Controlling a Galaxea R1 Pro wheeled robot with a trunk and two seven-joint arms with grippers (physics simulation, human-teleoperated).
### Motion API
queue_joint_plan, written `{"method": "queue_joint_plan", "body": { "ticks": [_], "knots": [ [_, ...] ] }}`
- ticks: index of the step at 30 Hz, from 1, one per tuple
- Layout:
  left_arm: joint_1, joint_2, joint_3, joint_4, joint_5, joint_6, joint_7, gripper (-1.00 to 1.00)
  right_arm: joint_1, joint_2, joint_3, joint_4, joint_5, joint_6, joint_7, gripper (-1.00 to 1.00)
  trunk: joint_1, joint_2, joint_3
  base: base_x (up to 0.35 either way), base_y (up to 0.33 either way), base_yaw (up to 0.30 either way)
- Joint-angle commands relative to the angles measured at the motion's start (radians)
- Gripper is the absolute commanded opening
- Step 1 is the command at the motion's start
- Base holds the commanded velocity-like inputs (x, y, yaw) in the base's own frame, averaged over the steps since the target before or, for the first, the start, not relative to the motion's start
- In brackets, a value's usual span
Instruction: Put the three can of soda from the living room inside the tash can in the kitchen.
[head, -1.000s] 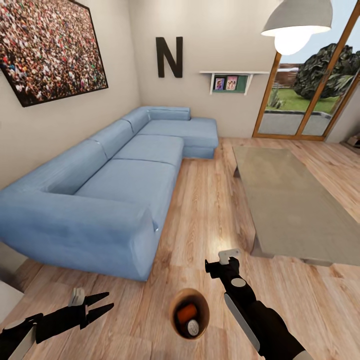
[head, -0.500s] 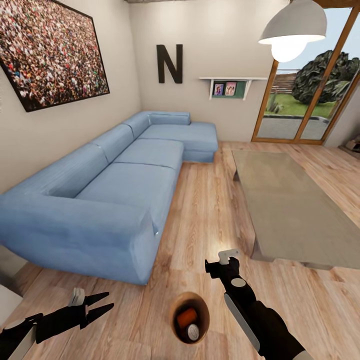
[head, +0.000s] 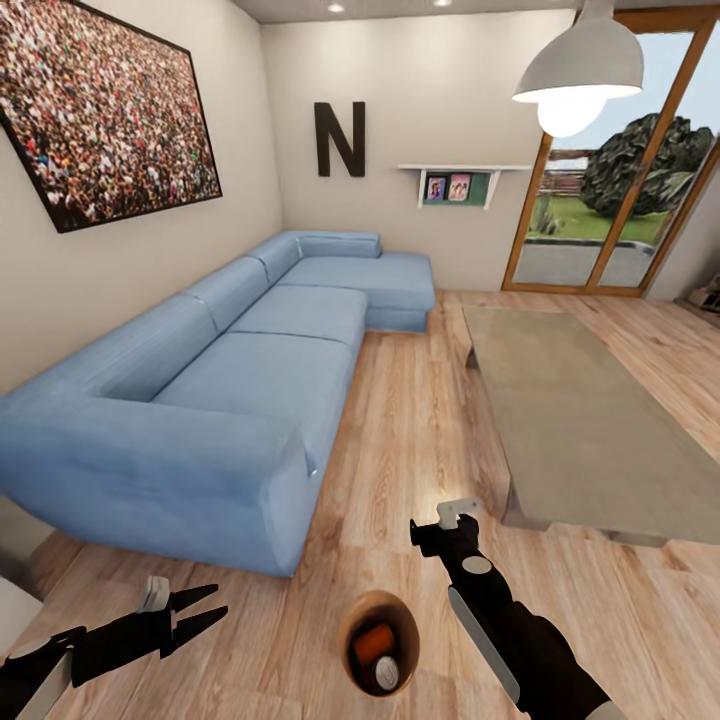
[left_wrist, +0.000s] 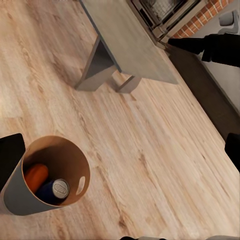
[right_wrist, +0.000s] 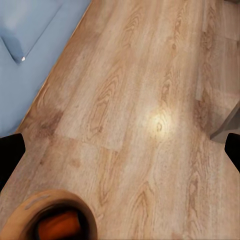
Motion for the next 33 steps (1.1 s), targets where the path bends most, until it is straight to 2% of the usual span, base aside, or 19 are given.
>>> {"method": "queue_joint_plan", "body": {
  "ticks": [1, 20, 33],
  "knots": [
    [0.000, 0.000, 0.000, 0.000, 0.000, 0.000, 0.000, 1.00, 0.000, 0.000, 0.000, 0.000, 0.000, 0.000, 0.000, 1.00, 0.000, 0.000, 0.001, 0.000, 0.000, 0.000],
    [0.000, 0.000, 0.000, 0.000, 0.000, 0.000, 0.000, 1.00, 0.000, 0.000, 0.000, 0.000, 0.000, -0.001, 0.000, 1.00, 0.000, 0.000, 0.003, 0.000, 0.000, -0.001],
    [0.000, 0.000, -0.002, 0.000, 0.000, 0.000, 0.000, 1.00, 0.000, 0.000, 0.000, 0.000, 0.000, -0.002, 0.000, 1.00, 0.000, 0.000, 0.020, 0.000, 0.000, -0.051]
  ]
}}
